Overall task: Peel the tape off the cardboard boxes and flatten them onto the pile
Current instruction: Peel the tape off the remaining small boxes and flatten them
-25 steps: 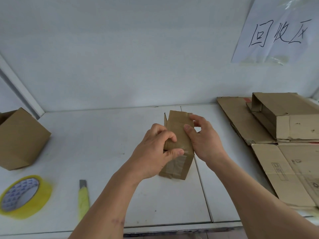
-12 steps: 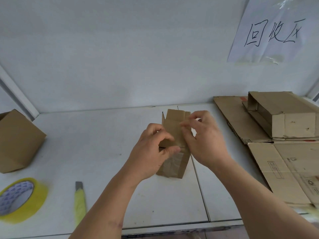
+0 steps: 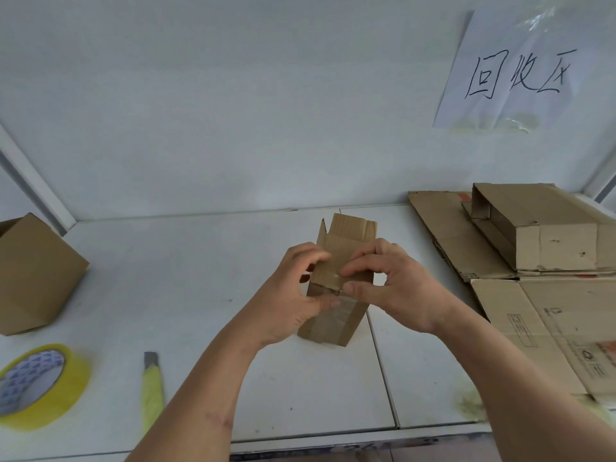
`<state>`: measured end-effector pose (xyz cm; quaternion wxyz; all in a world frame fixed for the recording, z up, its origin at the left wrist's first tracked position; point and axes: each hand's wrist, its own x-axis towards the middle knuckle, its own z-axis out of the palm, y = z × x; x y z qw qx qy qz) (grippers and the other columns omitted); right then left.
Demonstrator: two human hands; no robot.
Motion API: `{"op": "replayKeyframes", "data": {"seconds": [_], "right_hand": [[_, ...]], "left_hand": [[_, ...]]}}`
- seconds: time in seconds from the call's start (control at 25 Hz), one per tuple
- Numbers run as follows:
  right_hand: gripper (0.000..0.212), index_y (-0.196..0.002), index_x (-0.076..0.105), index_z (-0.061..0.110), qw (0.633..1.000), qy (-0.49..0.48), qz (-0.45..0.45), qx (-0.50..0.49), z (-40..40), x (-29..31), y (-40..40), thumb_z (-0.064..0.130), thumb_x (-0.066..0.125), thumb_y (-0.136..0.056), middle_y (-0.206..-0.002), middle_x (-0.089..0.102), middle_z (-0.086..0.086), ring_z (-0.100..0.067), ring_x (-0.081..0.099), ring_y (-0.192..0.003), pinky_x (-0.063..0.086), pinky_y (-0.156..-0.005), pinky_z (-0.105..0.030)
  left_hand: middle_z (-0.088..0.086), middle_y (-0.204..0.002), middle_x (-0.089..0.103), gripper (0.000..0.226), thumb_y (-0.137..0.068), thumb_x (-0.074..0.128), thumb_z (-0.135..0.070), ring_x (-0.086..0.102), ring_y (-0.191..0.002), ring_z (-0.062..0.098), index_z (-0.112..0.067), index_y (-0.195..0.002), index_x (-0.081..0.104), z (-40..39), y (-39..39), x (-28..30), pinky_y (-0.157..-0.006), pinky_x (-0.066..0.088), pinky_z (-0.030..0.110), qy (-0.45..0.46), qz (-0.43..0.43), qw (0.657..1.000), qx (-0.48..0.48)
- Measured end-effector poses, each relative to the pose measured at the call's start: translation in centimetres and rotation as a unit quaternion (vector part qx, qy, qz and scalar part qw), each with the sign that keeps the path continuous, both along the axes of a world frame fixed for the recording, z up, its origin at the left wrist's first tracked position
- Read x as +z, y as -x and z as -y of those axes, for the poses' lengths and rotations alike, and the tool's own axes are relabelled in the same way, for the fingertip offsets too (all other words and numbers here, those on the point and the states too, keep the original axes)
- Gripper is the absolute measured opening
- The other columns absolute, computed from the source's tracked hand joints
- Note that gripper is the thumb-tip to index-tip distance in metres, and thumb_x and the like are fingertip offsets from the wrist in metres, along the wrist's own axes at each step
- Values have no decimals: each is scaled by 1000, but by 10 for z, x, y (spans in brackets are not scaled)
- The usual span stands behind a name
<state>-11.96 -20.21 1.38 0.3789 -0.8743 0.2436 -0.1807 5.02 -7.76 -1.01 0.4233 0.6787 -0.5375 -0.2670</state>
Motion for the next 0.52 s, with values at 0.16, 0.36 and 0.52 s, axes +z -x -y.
{"op": "replayKeyframes", "data": {"seconds": [0.16,0.36,0.52], "right_hand": [[16,-79,65,41,999,2,-16,-44,-2,4,-8,29,66,-89,-98,54,16,-3,46,-100,34,-79,-11],[21,-77,56,30,998,37,-47,-30,-3,1,-14,22,52,-96,-100,50,15,-6,41,-102,34,-78,-10],[21,-78,59,18,998,-60,25,-3,2,1,-11,18,51,-98,-99,54,21,3,48,-92,33,-73,-5]], "left_hand": [[-34,-139,33,66,-76,83,-28,49,-119,-6,-30,-133,50,8,6,-2,-103,43,25,5,-4,1000,0],[-34,-138,38,68,-71,82,-42,46,-122,-6,-30,-132,54,13,2,-6,-101,39,19,23,54,998,10],[-32,-126,42,70,-63,72,-69,30,-127,-11,-28,-120,62,17,-6,-5,-103,24,11,66,177,982,31]]}}
